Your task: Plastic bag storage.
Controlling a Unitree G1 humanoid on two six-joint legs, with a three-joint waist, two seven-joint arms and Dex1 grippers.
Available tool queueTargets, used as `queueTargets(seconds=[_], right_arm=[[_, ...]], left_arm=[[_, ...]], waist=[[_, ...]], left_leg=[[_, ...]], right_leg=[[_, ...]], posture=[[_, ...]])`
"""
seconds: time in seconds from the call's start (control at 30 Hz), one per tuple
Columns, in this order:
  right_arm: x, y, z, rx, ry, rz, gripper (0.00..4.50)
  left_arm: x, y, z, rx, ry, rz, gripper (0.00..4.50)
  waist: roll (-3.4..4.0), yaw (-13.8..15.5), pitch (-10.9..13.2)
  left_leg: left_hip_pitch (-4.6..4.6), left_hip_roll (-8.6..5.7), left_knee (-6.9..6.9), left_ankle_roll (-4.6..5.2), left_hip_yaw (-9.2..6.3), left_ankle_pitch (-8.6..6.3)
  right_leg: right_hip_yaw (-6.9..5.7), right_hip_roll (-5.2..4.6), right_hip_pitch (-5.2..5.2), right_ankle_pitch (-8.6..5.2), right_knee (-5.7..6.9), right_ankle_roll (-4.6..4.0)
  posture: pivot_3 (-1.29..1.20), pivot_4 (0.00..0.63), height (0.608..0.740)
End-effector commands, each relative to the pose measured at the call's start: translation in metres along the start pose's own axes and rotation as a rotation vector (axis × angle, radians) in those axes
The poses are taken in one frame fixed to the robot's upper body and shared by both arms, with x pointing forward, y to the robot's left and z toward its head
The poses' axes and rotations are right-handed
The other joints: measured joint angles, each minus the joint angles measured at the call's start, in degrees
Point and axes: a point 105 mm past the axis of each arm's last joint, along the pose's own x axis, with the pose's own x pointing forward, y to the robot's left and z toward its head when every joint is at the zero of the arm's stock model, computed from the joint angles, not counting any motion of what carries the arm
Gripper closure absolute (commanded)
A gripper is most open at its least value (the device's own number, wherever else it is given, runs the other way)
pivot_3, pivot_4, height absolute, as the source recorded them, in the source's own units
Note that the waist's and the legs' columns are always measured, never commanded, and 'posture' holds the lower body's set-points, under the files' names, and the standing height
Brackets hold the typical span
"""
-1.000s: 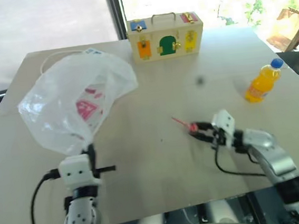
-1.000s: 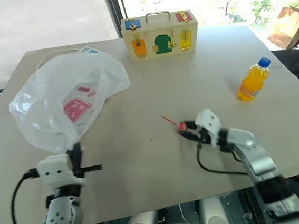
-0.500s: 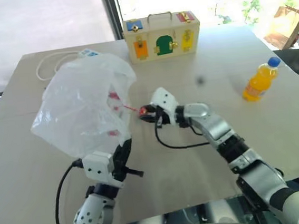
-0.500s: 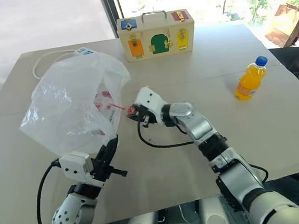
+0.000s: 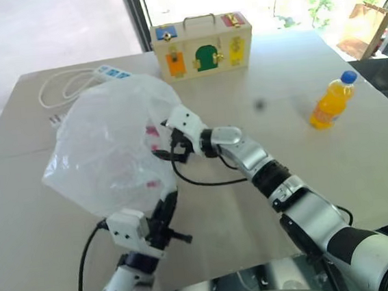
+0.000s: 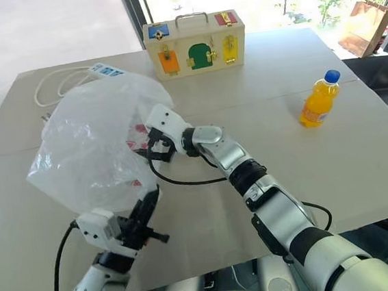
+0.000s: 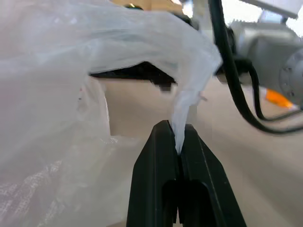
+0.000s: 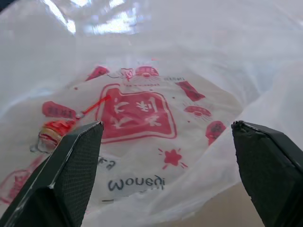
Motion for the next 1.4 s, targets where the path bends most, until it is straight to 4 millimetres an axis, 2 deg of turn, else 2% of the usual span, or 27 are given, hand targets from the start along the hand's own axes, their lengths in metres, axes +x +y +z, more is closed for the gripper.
queueTargets(seconds=[0.03, 0.07, 0.1, 0.17, 0.23, 0.3, 0.43, 0.53, 0.63, 0.8, 0.87, 0.97, 1.13, 1.23, 1.33, 1.4], right_arm=[[-0.009, -0.018, 0.013, -0.014, -0.050, -0.064, 0.03], [-0.016, -0.025, 0.009, -0.003, -0.041, -0.090, 0.03], [-0.027, -0.036, 0.003, 0.003, -0.024, -0.129, 0.03], [-0.050, -0.052, -0.007, 0.014, -0.001, -0.199, 0.03], [-0.068, -0.060, -0.011, 0.020, 0.011, -0.232, 0.03], [-0.085, -0.062, -0.013, 0.024, 0.022, -0.253, 0.03], [-0.122, -0.059, -0.022, 0.033, 0.085, -0.283, 0.03], [-0.149, -0.051, -0.035, 0.063, 0.163, -0.295, 0.03], [-0.176, -0.045, -0.043, 0.085, 0.233, -0.327, 0.03], [-0.217, -0.036, -0.046, 0.145, 0.285, -0.378, 0.03], [-0.237, -0.032, -0.051, 0.146, 0.302, -0.391, 0.03], [-0.262, -0.034, -0.047, 0.105, 0.249, -0.476, 0.03], [-0.287, -0.040, -0.040, 0.053, 0.068, -0.656, 0.03], [-0.300, -0.043, -0.046, -0.051, 0.074, -0.790, 0.03], [-0.312, -0.037, -0.059, -0.049, 0.083, -0.899, 0.03], [-0.323, -0.035, -0.064, -0.097, 0.097, -1.005, 0.03]], left_arm=[[0.019, 0.014, 0.020, 0.006, -0.078, 0.041, 4.50], [0.030, 0.016, 0.026, 0.012, -0.102, 0.033, 4.50], [0.049, 0.015, 0.036, 0.022, -0.137, 0.000, 4.50], [0.084, 0.007, 0.053, 0.028, -0.197, -0.086, 4.50], [0.110, -0.007, 0.062, 0.027, -0.217, -0.191, 4.50], [0.123, -0.024, 0.064, 0.030, -0.216, -0.306, 4.50], [0.129, -0.057, 0.054, -0.006, -0.158, -0.551, 4.50], [0.121, -0.077, 0.046, -0.033, -0.102, -0.728, 4.50], [0.110, -0.084, 0.041, -0.041, -0.045, -0.848, 4.50], [0.083, -0.079, 0.036, -0.076, 0.073, -0.973, 4.50], [0.070, -0.069, 0.033, -0.041, 0.121, -0.976, 4.50], [0.048, -0.056, 0.033, -0.022, 0.174, -0.941, 4.50], [0.016, -0.042, 0.032, -0.033, 0.217, -0.810, 4.50], [0.008, -0.030, 0.040, -0.057, 0.162, -0.661, 4.50], [0.002, -0.016, 0.046, -0.037, 0.113, -0.501, 4.50], [0.000, 0.004, 0.050, 0.004, 0.066, -0.345, 4.50]], waist=[[0.01, 0.1, 0.0], [0.00, 0.1, 0.0], [0.00, 0.4, 0.0], [-0.05, 1.3, 0.0], [-0.09, 1.7, 0.0], [-0.11, 1.5, 0.0], [-0.11, 0.8, 0.0], [-0.11, 0.8, 0.0], [-0.10, 0.8, 0.0], [-0.09, 1.2, 0.1], [-0.10, 1.3, 0.1], [-0.10, 1.4, 0.1], [-0.08, 1.4, 0.1], [-0.09, 1.6, 0.1], [-0.09, 2.0, 0.1], [-0.08, 2.0, 0.1]], left_leg=[[-0.01, 0.00, 0.00, -0.02, 0.00, 0.01], [-0.02, -0.01, 0.00, -0.05, 0.00, 0.04], [-0.01, -0.02, 0.01, -0.06, 0.00, 0.05], [-0.01, -0.17, 0.05, -0.16, -0.12, 0.13], [-0.01, -0.25, 0.22, -0.17, -0.29, 0.15], [-0.01, -0.33, 0.23, -0.14, -0.24, 0.13], [-0.07, -0.28, 0.03, -0.11, 0.01, 0.11], [-0.50, -0.01, -0.08, -0.15, 0.00, 0.14], [-0.66, 0.03, -0.02, -0.16, -0.01, 0.14], [-0.68, 0.03, 0.20, -0.15, -0.04, 0.14], [-0.66, 0.04, 0.32, -0.14, -0.08, 0.13], [-0.65, 0.06, 0.35, -0.14, -0.14, 0.13], [-0.67, 0.12, 0.33, -0.14, -0.11, 0.12], [-0.60, 0.15, 0.36, -0.14, -0.12, 0.13], [-0.62, 0.09, 0.38, -0.15, -0.15, 0.13], [-0.64, 0.08, 0.37, -0.15, -0.14, 0.13]], right_leg=[[0.01, 0.01, -0.01, 0.03, 0.03, 0.04], [-0.01, 0.03, -0.02, 0.09, 0.06, 0.16], [0.00, 0.05, -0.01, 0.10, 0.07, 0.17], [-0.13, 0.23, 0.02, 0.12, 0.14, 0.19], [-0.26, 0.30, 0.18, 0.12, 0.15, 0.20], [-0.16, 0.28, 0.26, 0.13, 0.12, 0.23], [0.08, 0.32, 0.03, 0.11, 0.09, 0.26], [0.10, 0.54, -0.44, 0.10, 0.07, 0.25], [0.10, 0.57, -0.59, 0.11, 0.11, 0.23], [0.07, 0.58, -0.52, 0.11, 0.14, 0.24], [0.04, 0.57, -0.44, 0.11, 0.13, 0.24], [0.00, 0.58, -0.36, 0.11, 0.11, 0.24], [0.06, 0.52, -0.39, 0.10, 0.08, 0.24], [0.11, 0.25, -0.31, 0.09, 0.08, 0.22], [0.09, 0.15, -0.27, -0.03, 0.07, 0.02], [0.09, 0.15, -0.27, -0.03, 0.04, 0.02]], posture=[[0.00, 0.150, 0.739], [0.00, 0.150, 0.739], [0.00, 0.150, 0.739], [0.00, 0.150, 0.739], [0.00, 0.150, 0.739], [0.00, 0.150, 0.739], [0.00, 0.150, 0.739], [0.00, 0.150, 0.739], [0.00, 0.150, 0.739], [0.00, 0.150, 0.739], [0.00, 0.150, 0.739], [0.00, 0.150, 0.739], [0.00, 0.150, 0.739], [0.00, 0.150, 0.739], [0.00, 0.150, 0.739], [0.00, 0.150, 0.739]])
